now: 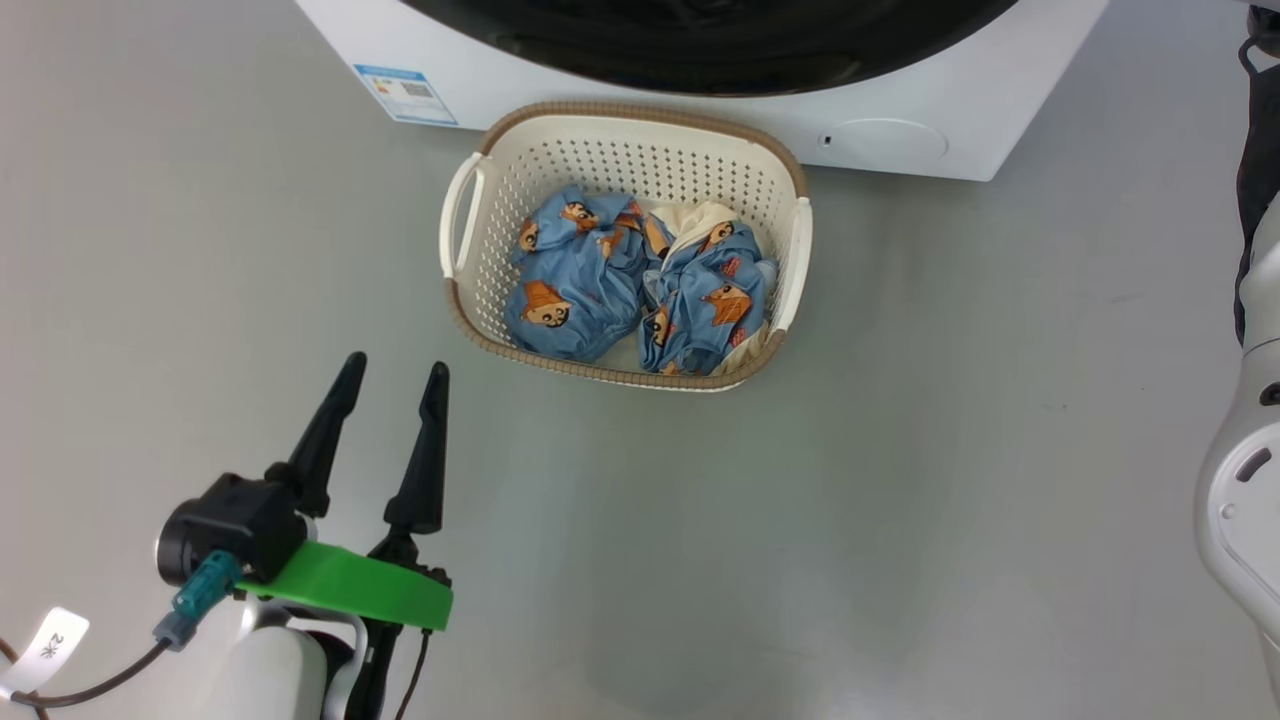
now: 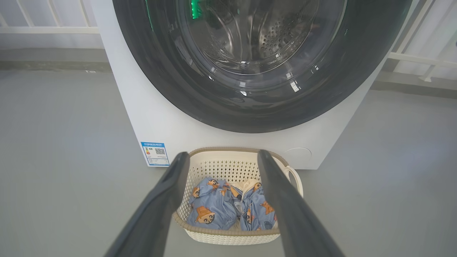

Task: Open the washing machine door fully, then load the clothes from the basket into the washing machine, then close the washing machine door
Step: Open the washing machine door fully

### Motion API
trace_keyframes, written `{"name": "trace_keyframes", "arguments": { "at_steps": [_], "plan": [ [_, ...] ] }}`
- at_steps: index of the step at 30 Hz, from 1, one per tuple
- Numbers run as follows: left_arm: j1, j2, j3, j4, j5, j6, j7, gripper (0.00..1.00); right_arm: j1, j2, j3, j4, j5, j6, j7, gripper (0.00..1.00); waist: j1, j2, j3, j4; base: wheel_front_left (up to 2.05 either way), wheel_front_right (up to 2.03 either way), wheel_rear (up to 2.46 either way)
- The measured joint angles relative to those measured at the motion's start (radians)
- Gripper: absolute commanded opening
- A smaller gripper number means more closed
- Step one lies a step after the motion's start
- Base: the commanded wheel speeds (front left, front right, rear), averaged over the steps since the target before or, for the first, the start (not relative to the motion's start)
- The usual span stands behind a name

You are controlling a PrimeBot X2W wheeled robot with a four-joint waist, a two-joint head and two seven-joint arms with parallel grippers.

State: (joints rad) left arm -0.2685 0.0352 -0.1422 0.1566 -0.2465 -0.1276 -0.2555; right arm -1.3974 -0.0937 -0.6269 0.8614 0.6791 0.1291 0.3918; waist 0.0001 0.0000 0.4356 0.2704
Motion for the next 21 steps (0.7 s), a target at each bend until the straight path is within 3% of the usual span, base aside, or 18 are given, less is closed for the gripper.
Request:
{"name": "trace_keyframes", "arguments": {
  "at_steps": [21],
  "plan": [
    [-0.002,-0.004,-0.042,0.0,-0.045,0.01,0.0,1.0,-0.096,0.006,-0.136,0.034,-0.158,0.0,0.08,0.0,0.0,0.0,0.045,0.053,0.0,0.0,0.0]
  ]
}}
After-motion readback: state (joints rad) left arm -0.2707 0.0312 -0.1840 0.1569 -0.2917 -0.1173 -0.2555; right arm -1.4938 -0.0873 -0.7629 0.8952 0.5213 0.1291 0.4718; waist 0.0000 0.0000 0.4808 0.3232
